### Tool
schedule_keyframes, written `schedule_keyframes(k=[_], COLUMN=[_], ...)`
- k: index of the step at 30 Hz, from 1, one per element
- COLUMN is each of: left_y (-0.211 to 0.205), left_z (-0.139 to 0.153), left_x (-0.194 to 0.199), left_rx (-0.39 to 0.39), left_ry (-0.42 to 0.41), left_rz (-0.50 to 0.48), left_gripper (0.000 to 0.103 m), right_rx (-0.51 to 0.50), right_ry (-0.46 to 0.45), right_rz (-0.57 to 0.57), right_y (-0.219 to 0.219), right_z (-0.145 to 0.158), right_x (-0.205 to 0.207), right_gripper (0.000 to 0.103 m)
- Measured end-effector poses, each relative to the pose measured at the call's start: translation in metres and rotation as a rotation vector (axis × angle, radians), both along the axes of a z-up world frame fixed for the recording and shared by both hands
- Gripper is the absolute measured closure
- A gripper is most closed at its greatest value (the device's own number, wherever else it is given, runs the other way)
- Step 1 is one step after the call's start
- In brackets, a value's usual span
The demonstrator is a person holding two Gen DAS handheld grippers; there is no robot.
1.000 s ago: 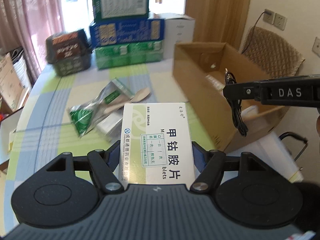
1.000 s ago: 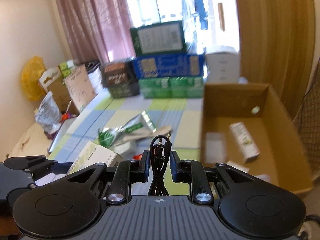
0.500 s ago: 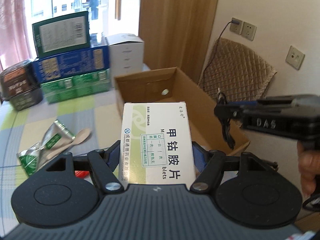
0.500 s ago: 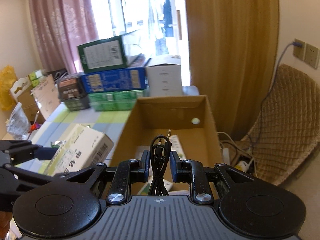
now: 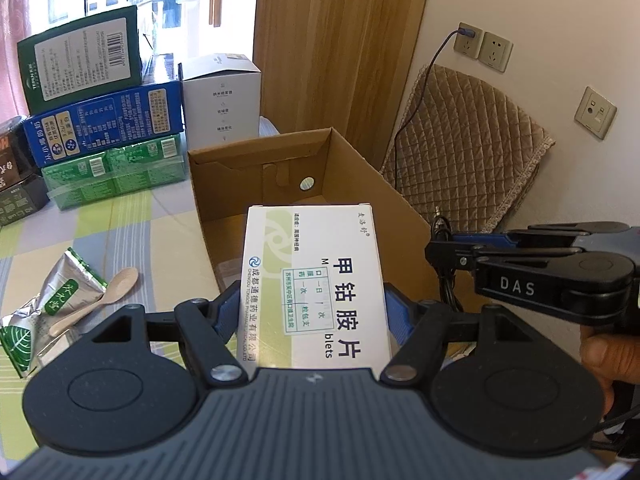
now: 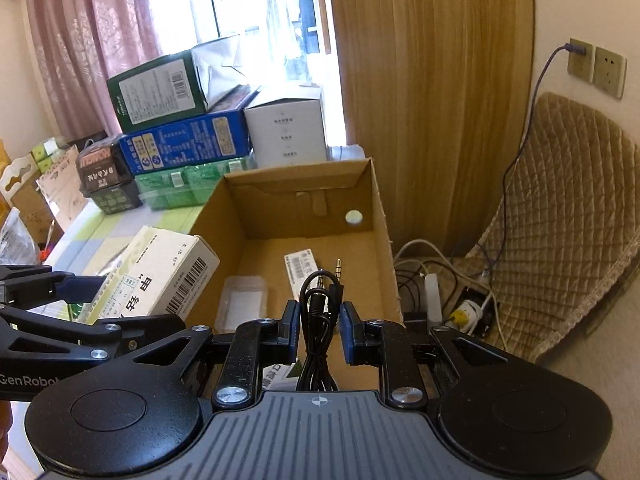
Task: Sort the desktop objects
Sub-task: 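Lift and carry the medicine box and black cable over the cardboard box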
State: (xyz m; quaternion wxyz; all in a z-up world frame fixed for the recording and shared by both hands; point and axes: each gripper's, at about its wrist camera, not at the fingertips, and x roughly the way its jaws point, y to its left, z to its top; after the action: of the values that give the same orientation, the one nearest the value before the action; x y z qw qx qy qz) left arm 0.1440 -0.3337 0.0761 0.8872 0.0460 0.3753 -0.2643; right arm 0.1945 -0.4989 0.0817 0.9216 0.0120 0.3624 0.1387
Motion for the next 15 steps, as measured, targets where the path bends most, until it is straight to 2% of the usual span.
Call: schedule_keyframes(k=[15], left_y=[-0.012], left_z=[-0.010], left_x=[0.014], left_rx=[0.001], left_ry=[0.013], left_rz=[-0.014], left_gripper=[0.036], right_rx=[0.000], right_ry=[0.012], right_rz=[-0.005], right_y=[-0.001], right_z=[-0.009], right_x=[0.014], right_gripper=[0.085])
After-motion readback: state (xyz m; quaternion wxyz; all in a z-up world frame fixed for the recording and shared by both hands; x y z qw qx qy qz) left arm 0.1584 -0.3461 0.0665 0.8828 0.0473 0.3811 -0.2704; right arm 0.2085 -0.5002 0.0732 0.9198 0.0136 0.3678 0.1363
